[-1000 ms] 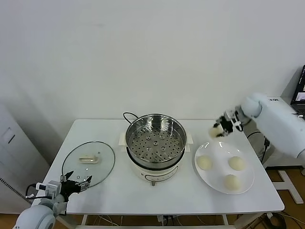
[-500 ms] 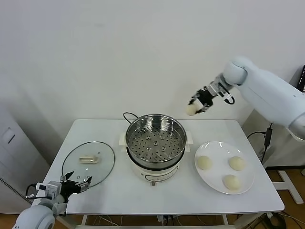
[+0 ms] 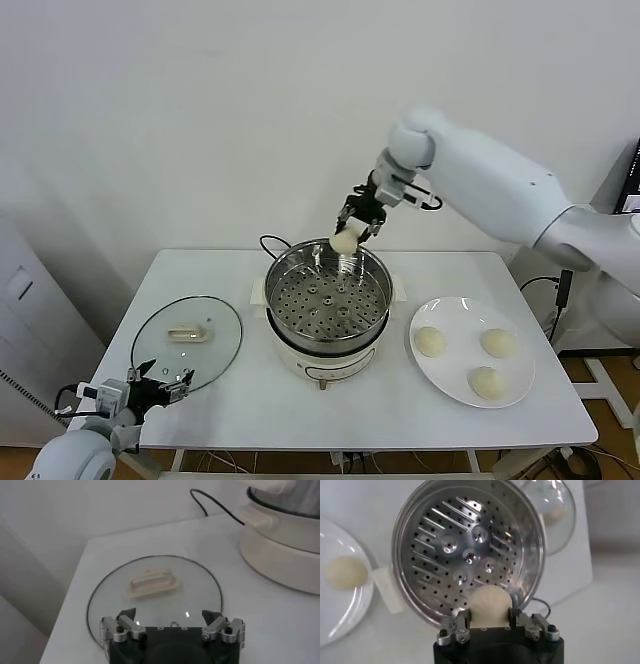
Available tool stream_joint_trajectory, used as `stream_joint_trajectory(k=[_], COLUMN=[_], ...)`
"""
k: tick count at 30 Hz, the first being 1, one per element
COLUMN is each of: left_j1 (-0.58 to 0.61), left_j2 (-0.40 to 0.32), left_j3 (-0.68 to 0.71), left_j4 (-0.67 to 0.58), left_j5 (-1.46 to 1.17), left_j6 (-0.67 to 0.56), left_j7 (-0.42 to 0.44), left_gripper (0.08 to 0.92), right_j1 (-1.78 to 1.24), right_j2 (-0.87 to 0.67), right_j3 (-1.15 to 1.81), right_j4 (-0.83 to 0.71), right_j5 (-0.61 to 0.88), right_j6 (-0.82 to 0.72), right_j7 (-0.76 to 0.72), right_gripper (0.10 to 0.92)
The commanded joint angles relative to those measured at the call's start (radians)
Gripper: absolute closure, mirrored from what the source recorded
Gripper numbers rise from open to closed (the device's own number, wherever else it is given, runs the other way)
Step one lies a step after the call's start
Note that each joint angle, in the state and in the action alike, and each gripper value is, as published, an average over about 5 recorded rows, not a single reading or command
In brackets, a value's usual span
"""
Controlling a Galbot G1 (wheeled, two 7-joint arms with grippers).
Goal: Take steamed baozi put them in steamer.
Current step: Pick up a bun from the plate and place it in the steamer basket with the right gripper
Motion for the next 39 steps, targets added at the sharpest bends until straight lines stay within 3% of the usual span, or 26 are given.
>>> stream_joint_trajectory(k=[1, 11, 28, 31, 35, 39], left_j1=[0.002, 0.003, -0.004, -0.006, -0.007, -0.005], left_j2=[-0.001, -0.003, -0.011, -0.013, -0.012, -0.012], left_j3=[-0.003, -0.003, 0.003, 0.006, 0.006, 0.001], left_j4=[-0.003, -0.01, -0.005, -0.006, -0.005, -0.008], left_j5=[0.0, 0.001, 0.001, 0.001, 0.001, -0.006], left_j6=[0.001, 0.006, 0.006, 0.007, 0.007, 0.005], left_j7=[0.0, -0.001, -0.001, -0.001, -0.001, -0.002], left_gripper=[0.177, 0.177, 0.177, 0.177, 0.177, 0.177], right_j1=[-0.113, -0.225, -0.292, -0.294, -0.281, -0.213], right_j2=[0.049, 0.077, 0.119, 0.12, 0.118, 0.084], right_j3=[0.082, 0.152, 0.205, 0.209, 0.214, 0.18], right_j4=[0.019, 0.013, -0.051, -0.056, -0.057, -0.038], right_j5=[-0.298, -0.439, -0.531, -0.533, -0.518, -0.381], right_j6=[0.073, 0.073, 0.073, 0.073, 0.073, 0.073], right_j7=[0.042, 0.095, 0.13, 0.147, 0.156, 0.131], right_gripper=[0.55, 0.55, 0.549, 0.513, 0.402, 0.289])
